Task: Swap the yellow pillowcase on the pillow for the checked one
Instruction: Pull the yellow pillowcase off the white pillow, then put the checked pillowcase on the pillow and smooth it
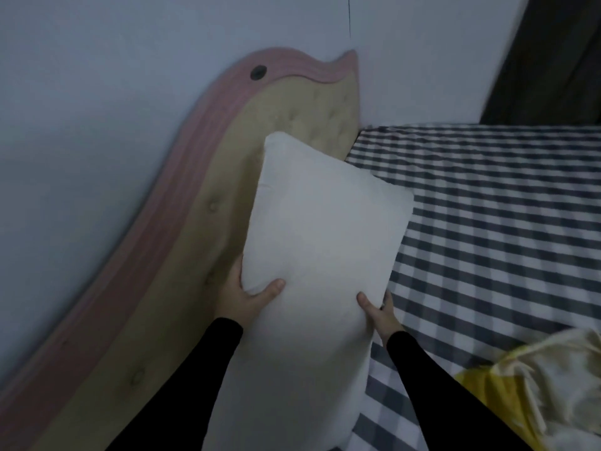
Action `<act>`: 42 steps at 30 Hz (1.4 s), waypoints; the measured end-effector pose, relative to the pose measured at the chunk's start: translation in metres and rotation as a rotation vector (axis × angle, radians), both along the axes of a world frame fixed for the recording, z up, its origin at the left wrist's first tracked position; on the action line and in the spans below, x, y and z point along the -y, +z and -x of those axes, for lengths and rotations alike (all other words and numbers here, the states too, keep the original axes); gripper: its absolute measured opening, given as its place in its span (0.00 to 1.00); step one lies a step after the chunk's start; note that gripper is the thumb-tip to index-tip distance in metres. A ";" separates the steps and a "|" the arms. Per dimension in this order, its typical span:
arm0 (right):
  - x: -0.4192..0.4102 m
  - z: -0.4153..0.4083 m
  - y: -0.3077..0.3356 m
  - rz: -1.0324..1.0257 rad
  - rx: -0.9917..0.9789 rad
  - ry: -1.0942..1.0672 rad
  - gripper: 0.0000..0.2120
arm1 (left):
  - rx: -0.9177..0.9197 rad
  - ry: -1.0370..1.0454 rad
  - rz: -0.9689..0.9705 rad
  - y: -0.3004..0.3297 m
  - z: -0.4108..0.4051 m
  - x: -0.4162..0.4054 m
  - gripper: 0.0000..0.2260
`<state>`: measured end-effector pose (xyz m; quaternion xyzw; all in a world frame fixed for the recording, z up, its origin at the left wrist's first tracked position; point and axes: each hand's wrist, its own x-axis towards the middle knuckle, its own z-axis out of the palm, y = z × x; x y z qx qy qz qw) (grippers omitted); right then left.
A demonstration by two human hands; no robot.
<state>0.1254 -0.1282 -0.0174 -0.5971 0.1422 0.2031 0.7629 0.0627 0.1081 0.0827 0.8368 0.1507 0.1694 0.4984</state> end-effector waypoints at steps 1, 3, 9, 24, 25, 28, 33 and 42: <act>-0.007 -0.004 -0.004 -0.011 0.005 -0.012 0.59 | -0.005 0.020 0.018 -0.002 -0.004 -0.004 0.33; -0.023 -0.013 -0.011 -0.034 -0.027 -0.030 0.66 | -0.040 0.050 0.050 -0.009 -0.021 -0.019 0.33; -0.051 -0.040 -0.006 0.013 0.038 -0.174 0.57 | -0.138 0.051 0.033 0.006 -0.087 -0.055 0.31; -0.061 0.006 -0.063 1.165 0.271 0.430 0.40 | -0.764 -0.416 -0.633 -0.133 -0.073 -0.001 0.37; -0.065 0.010 -0.071 1.175 0.307 0.505 0.39 | -0.739 -0.425 -0.690 -0.144 -0.066 0.003 0.35; -0.067 0.015 -0.090 1.230 0.353 0.608 0.39 | -0.678 -0.386 -0.730 -0.161 -0.049 0.003 0.33; -0.065 0.014 -0.094 1.226 0.343 0.641 0.40 | -0.709 -0.406 -0.774 -0.164 -0.035 -0.001 0.41; 0.023 0.029 -0.052 1.193 0.297 0.607 0.36 | -0.701 -0.416 -0.804 -0.110 -0.035 0.029 0.28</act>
